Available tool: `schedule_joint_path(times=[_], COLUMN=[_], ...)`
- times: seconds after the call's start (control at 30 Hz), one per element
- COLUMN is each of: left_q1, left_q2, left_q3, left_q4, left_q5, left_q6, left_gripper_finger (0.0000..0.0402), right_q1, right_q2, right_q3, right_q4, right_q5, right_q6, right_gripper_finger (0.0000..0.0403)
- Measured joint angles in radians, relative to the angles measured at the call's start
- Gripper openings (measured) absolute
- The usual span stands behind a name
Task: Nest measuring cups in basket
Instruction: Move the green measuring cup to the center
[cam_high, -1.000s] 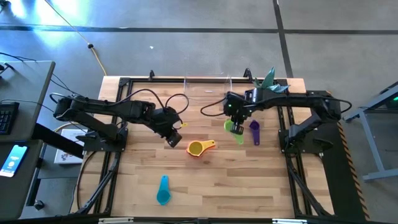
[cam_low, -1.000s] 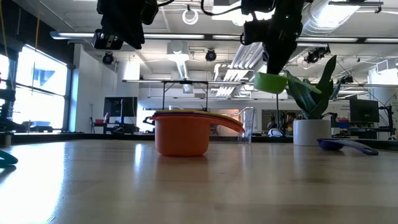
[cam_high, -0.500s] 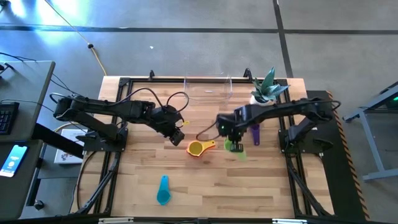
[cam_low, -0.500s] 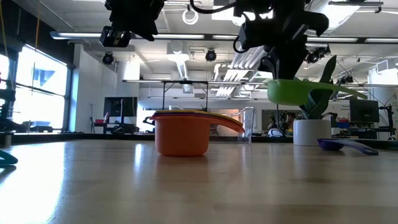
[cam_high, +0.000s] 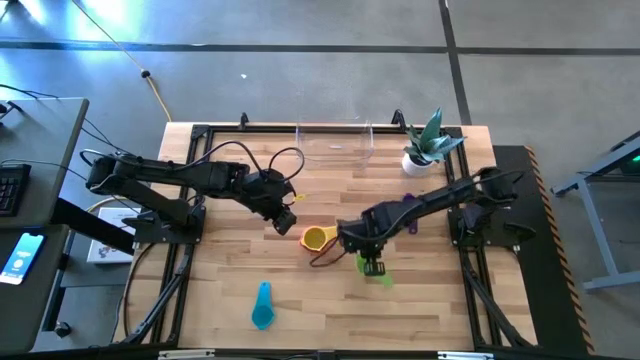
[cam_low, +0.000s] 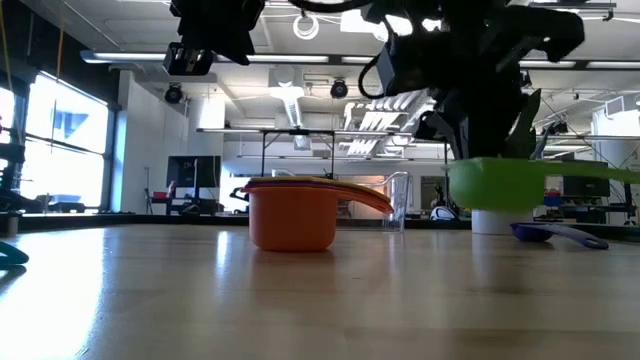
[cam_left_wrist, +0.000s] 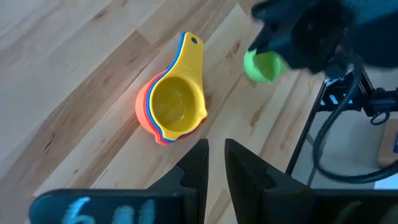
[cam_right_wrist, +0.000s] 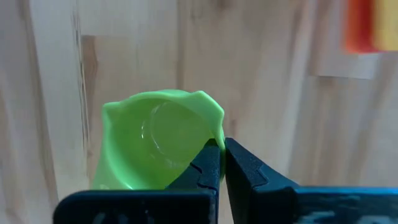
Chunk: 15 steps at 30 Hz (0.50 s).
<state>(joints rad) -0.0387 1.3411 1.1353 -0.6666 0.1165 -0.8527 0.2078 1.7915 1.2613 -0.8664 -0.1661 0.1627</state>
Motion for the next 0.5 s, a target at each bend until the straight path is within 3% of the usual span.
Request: schedule_joint_path(times=[0.5], left_q1=[0.000], left_q2=[0.000], left_q3=[0.000], left_q4=[0.008], left_q5=[0.000], left_q6=[0.025], left_gripper_finger=[0.0044], right_q1=[0.026], right_q2=[0.063], right_q3=[0.000], right_q4=[0.049], right_q5=[-0.010], right_q6=[0.054], right_gripper_finger=[0.0000])
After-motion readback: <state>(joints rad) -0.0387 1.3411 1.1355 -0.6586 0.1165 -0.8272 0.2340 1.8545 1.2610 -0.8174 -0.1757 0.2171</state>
